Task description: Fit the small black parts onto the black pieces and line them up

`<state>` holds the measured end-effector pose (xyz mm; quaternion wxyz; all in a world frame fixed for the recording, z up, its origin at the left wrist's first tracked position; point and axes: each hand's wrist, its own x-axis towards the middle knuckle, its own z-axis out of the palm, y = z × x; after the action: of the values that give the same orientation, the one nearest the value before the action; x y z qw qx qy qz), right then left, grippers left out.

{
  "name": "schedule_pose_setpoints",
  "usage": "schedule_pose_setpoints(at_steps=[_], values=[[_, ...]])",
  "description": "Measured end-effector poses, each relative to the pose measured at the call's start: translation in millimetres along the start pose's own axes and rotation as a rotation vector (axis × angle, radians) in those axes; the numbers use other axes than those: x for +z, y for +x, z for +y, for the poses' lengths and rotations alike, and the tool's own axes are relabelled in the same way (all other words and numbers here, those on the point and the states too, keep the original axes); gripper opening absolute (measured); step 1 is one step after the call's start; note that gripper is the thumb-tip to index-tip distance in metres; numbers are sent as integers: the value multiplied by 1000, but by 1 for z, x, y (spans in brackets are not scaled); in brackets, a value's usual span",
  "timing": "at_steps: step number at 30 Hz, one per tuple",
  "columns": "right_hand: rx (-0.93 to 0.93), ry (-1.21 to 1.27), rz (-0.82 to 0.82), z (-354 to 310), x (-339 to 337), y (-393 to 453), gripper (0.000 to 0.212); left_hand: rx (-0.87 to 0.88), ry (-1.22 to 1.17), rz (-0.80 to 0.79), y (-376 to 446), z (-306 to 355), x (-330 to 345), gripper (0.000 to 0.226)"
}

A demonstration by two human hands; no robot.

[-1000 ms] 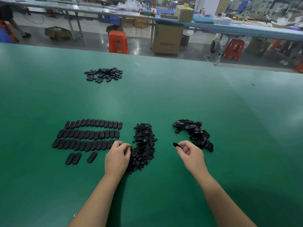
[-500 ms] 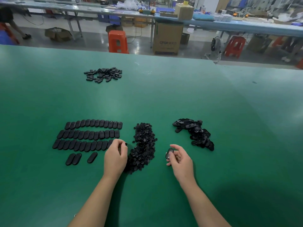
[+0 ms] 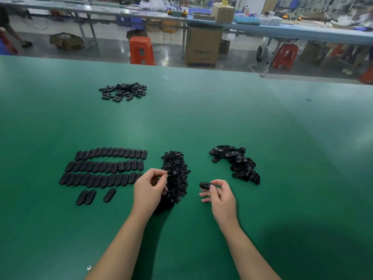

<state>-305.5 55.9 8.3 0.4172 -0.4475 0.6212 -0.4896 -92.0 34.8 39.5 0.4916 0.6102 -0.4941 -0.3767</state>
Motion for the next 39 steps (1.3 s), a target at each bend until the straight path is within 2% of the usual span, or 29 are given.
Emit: schedule_pose_setpoints(at_steps=[4, 9, 15, 20, 28, 35, 39], values=[[-8, 35, 14, 0, 1, 0, 12, -71, -153, -124, -4, 22, 30, 18], [-7, 43, 29, 1, 1, 1, 14, -161, -91, -279, -10, 28, 58, 9], [-9, 91, 41, 0, -1, 1, 8, -292, -188, -203, -21, 30, 76, 7], [-33, 57, 69, 3, -5, 3, 9, -287, -232, -175, -24, 34, 83, 5], [1, 52, -13, 3, -4, 4, 10, -274, -305, -183, -22, 35, 77, 4], [-25, -10, -110, 1, -1, 1, 8, -195, -261, -319, -24, 39, 83, 7], [-64, -89, -90, 2, 0, 0, 9, -172, -176, -370, -27, 38, 86, 10]])
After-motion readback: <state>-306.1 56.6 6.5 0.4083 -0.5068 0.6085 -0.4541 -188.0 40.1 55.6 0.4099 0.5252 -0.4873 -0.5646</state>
